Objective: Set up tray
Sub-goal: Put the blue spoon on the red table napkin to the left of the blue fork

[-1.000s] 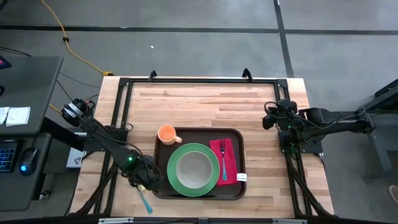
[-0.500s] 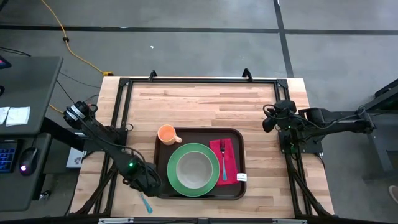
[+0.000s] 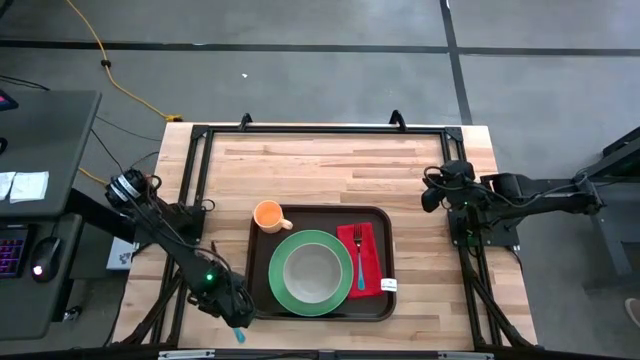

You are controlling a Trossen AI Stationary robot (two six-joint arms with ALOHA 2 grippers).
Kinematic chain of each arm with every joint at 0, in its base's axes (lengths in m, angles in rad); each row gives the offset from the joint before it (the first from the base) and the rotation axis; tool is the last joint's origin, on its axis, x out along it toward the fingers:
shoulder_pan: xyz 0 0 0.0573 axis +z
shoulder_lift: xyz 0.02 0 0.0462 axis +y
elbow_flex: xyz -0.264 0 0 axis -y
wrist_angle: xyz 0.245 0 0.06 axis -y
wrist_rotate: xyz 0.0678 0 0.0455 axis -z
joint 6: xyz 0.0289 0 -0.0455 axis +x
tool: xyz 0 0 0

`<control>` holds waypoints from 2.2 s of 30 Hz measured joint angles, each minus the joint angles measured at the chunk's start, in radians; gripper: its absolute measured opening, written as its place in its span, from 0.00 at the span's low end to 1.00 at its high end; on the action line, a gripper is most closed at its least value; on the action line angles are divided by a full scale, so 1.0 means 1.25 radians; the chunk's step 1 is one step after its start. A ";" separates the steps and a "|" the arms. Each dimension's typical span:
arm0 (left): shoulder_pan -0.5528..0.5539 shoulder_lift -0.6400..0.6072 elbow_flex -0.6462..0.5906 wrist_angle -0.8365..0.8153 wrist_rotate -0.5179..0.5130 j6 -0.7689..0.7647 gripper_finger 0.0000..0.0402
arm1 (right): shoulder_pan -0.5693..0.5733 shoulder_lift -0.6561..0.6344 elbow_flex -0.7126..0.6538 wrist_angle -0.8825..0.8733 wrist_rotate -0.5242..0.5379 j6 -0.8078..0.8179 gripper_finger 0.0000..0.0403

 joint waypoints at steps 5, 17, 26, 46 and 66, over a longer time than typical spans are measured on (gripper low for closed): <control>0.002 0.043 0.000 0.029 0.003 -0.005 0.70 | 0.000 0.000 0.000 0.004 -0.021 -0.001 0.21; 0.002 0.116 0.000 0.035 0.006 -0.009 0.70 | 0.000 0.000 0.000 0.005 -0.068 0.000 0.21; 0.003 0.115 -0.013 0.036 0.007 -0.008 0.70 | 0.000 0.000 0.000 0.034 -0.099 0.000 0.21; 0.010 0.116 -0.016 -0.025 0.009 -0.008 0.70 | 0.000 0.000 0.000 0.067 -0.104 0.000 0.21; 0.041 0.159 -0.017 0.005 0.021 0.009 0.42 | 0.000 0.000 0.000 0.071 -0.137 0.000 0.21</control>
